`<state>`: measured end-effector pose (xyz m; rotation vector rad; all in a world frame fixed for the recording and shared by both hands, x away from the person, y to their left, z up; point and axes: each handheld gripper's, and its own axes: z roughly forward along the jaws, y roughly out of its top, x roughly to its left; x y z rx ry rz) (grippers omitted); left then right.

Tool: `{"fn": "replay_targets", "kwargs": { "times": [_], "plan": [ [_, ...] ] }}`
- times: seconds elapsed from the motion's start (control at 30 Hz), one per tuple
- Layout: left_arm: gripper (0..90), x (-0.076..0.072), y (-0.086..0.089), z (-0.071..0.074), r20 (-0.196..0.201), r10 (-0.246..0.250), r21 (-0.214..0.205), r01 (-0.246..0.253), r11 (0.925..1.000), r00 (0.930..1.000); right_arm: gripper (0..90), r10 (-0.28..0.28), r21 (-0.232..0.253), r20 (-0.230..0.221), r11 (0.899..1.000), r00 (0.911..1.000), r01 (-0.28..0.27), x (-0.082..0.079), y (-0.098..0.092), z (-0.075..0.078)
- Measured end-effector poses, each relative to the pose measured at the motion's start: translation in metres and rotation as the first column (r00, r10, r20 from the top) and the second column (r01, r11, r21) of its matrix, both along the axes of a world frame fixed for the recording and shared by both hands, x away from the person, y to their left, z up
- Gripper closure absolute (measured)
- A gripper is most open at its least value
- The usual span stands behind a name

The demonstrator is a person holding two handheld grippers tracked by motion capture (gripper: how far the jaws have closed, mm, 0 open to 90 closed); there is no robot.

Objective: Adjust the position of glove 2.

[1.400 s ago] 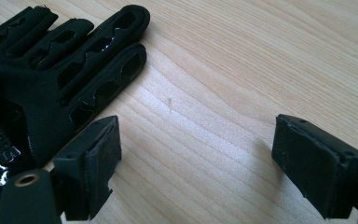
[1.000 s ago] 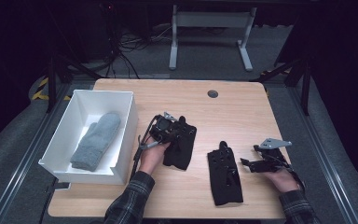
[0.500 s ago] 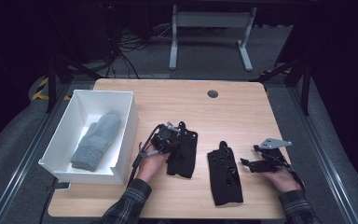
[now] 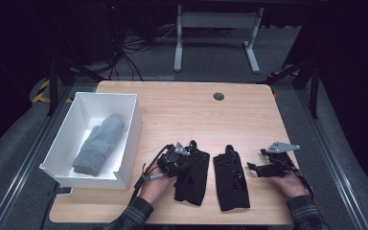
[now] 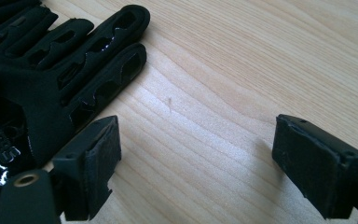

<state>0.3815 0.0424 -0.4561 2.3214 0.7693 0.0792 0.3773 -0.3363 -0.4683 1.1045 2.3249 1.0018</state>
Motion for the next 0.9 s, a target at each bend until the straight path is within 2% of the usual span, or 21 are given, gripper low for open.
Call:
{"fn": "replay_targets", "kwargs": {
  "times": [0.03,0.07,0.1,0.13,0.17,0.2,0.3,0.37,0.43,0.73,0.8,0.9],
  "plan": [
    [87.5,0.001,0.002,0.000,-0.017,0.002,-0.028,-0.002,0.9996,0.9999,16.1,0.000,0.000,0.000,1.000,1.0000,0.000,0.000,0.000,0.000],
    [80.3,0.001,0.003,0.000,-0.032,0.005,-0.051,-0.007,0.9987,0.9995,16.1,0.000,0.000,0.000,1.000,1.0000,0.000,0.000,0.000,0.000],
    [75.2,0.001,0.003,0.000,-0.032,0.005,-0.051,-0.007,0.9987,0.9995,16.1,0.000,0.000,0.000,1.000,1.0000,0.000,0.000,0.000,0.000],
    [71.8,-0.001,0.006,0.005,-0.005,0.013,-0.046,-0.014,0.9988,0.9999,16.1,0.000,0.000,0.000,1.000,1.0000,0.000,0.000,0.000,0.000],
    [69.8,-0.001,0.006,0.005,-0.005,0.013,-0.046,-0.014,0.9988,0.9999,16.1,-0.001,0.000,0.000,1.000,1.0000,0.001,0.000,0.000,0.000],
    [68.1,-0.002,0.012,0.011,0.016,0.024,-0.048,-0.023,0.9986,0.9996,16.1,-0.001,0.000,-0.001,1.000,1.0000,0.001,0.000,0.000,0.000],
    [66.2,-0.002,0.022,0.015,0.021,0.054,-0.052,-0.053,0.9972,0.9983,16.1,-0.001,0.000,0.000,1.000,1.0000,0.001,0.000,0.000,0.000],
    [66.2,-0.001,0.025,0.014,0.015,0.065,-0.049,-0.064,0.9967,0.9978,16.1,0.000,0.000,-0.001,1.000,1.0000,0.000,0.000,0.000,0.000],
    [66.2,0.002,0.028,0.009,-0.011,0.071,-0.049,-0.072,0.9962,0.9974,16.1,-0.001,0.000,0.000,1.000,1.0000,0.001,0.000,0.000,0.000],
    [65.2,0.003,0.020,-0.001,-0.010,0.072,0.001,-0.072,0.9974,0.9973,16.1,-0.001,0.001,0.000,1.000,1.0000,0.001,0.000,0.000,0.000],
    [68.6,0.002,0.019,-0.001,-0.001,0.077,0.006,-0.077,0.9970,0.9970,16.3,0.001,0.001,-0.001,1.000,1.0000,-0.001,0.000,0.000,0.000],
    [76.9,0.001,0.017,-0.001,-0.013,0.080,0.007,-0.080,0.9968,0.9967,17.6,0.004,0.001,0.002,1.000,1.0000,-0.004,0.000,0.000,0.000]
  ]
}}
